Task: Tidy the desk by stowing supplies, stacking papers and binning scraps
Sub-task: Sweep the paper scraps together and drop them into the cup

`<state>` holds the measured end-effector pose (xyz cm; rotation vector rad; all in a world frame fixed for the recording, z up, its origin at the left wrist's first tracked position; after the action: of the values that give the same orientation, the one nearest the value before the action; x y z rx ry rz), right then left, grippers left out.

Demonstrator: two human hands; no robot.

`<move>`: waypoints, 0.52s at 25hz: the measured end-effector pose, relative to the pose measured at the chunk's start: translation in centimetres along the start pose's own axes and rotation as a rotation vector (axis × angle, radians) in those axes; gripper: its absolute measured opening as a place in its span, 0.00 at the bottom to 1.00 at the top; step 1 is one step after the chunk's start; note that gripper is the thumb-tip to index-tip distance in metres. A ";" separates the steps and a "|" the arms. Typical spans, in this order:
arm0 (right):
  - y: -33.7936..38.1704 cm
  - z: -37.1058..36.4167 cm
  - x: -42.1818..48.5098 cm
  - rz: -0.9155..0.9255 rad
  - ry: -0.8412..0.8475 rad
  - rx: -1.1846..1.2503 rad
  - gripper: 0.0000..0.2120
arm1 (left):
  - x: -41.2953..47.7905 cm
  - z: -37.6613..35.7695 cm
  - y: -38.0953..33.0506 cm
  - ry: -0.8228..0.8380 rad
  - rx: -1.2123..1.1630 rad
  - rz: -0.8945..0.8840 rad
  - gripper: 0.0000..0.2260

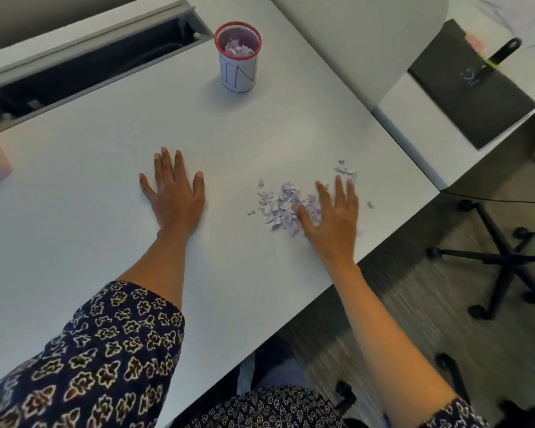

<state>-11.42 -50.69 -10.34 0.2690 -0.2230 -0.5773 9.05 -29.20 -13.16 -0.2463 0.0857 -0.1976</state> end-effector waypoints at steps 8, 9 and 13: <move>0.3 -0.4 -2.3 -0.173 0.156 0.156 0.51 | 0.0 0.0 -0.4 -0.036 -0.013 0.023 0.27; 1.4 -0.8 -2.4 -0.137 0.175 0.150 0.53 | 0.0 0.0 -0.4 -0.040 -0.020 0.025 0.27; 4.5 -2.5 -1.5 -0.071 0.224 0.112 0.53 | 0.0 0.1 -0.6 -0.056 -0.035 0.040 0.27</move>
<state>-9.71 -45.76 -11.55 0.4479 -0.0294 -0.6003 8.97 -29.70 -12.91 -0.2844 0.0381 -0.1497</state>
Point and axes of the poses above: each hand's wrist, its own x-axis towards the middle knuckle, its own z-axis out of the back of the hand, y = z × x, the point moved 1 cm from there along x, towards the middle knuckle, and after that the axes turned 5 degrees about z, right-handed, at the moved point
